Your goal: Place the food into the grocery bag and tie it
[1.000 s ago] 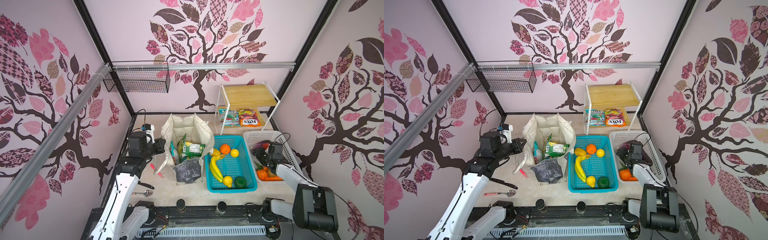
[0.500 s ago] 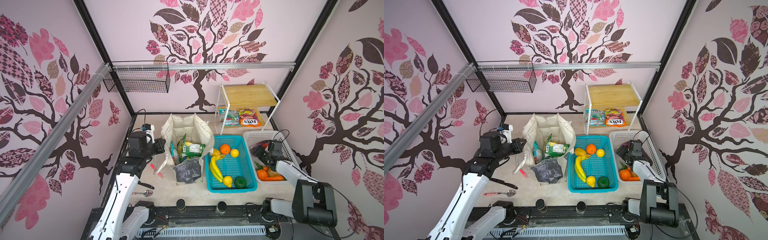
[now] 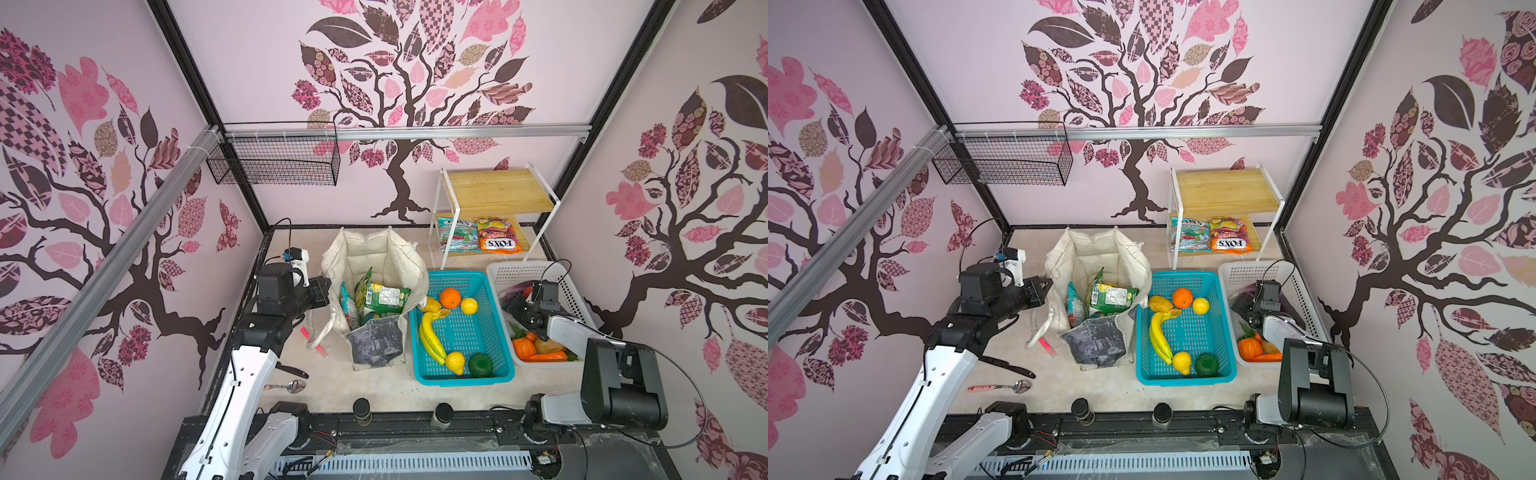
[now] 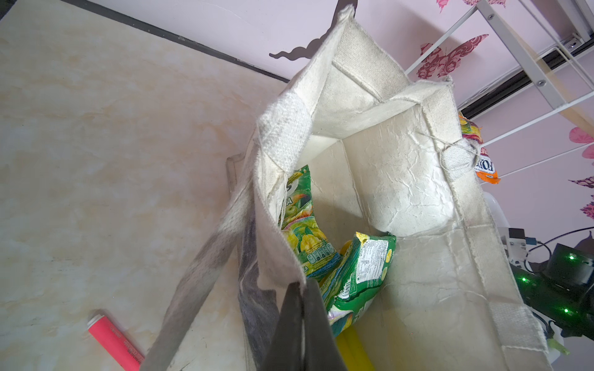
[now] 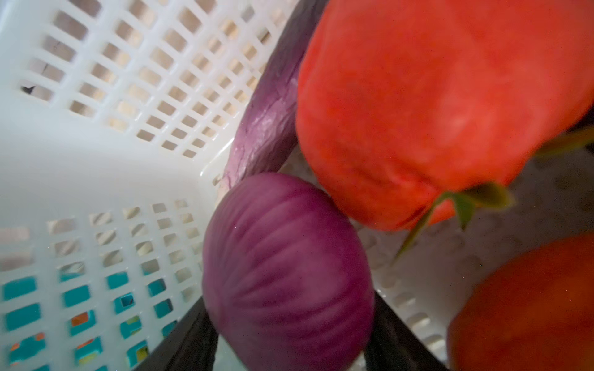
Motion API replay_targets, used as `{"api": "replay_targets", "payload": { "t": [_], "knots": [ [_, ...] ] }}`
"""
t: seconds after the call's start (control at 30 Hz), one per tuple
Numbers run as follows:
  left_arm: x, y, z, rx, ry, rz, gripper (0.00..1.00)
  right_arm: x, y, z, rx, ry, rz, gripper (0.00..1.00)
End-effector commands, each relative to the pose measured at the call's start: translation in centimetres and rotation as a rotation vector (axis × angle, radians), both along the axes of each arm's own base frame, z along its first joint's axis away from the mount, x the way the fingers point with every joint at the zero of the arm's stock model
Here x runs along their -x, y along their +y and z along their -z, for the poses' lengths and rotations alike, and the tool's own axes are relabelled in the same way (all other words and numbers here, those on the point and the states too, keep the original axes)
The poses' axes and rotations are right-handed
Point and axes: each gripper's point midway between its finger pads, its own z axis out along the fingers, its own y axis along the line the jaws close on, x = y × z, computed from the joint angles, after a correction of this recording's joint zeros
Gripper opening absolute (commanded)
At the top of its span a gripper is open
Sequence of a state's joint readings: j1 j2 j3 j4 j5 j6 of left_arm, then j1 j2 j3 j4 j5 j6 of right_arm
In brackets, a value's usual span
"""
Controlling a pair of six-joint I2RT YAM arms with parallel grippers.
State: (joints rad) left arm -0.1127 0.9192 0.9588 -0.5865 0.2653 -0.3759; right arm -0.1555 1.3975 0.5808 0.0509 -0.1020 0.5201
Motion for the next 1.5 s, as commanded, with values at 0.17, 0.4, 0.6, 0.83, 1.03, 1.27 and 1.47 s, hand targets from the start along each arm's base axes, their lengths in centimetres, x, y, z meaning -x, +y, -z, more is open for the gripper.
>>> {"api": "replay_targets", "payload": {
  "t": [0.17, 0.4, 0.6, 0.83, 1.03, 1.27, 1.47],
  "knots": [
    [0.1, 0.1, 0.3, -0.013, -0.004, 0.003, 0.00, -0.7, 0.2, -1.6, 0.005, -0.067, -0.020, 0.46],
    [0.1, 0.1, 0.3, -0.013, -0.006, 0.003, 0.00, -0.4, 0.6, -3.3, -0.011, -0.111, -0.021, 0.41],
    [0.1, 0.1, 0.3, -0.013, -0.004, 0.005, 0.00, 0.2, 0.7, -6.8, -0.003, -0.181, -0.024, 0.40],
    [0.1, 0.1, 0.2, -0.011, -0.008, 0.005, 0.00, 0.6, 0.4, -7.3, 0.029, -0.188, -0.020, 0.42],
    [0.1, 0.0, 0.3, -0.011, -0.005, 0.008, 0.00, 0.0, -0.4, -6.6, 0.062, -0.130, -0.009, 0.73],
    [0.1, 0.1, 0.3, -0.015, -0.007, 0.003, 0.00, 0.2, -0.8, -4.1, 0.083, -0.049, -0.014, 0.85],
    [0.1, 0.2, 0.2, -0.017, -0.009, -0.001, 0.00, -0.4, 0.0, -1.9, 0.050, 0.029, -0.070, 0.77]
  ]
}}
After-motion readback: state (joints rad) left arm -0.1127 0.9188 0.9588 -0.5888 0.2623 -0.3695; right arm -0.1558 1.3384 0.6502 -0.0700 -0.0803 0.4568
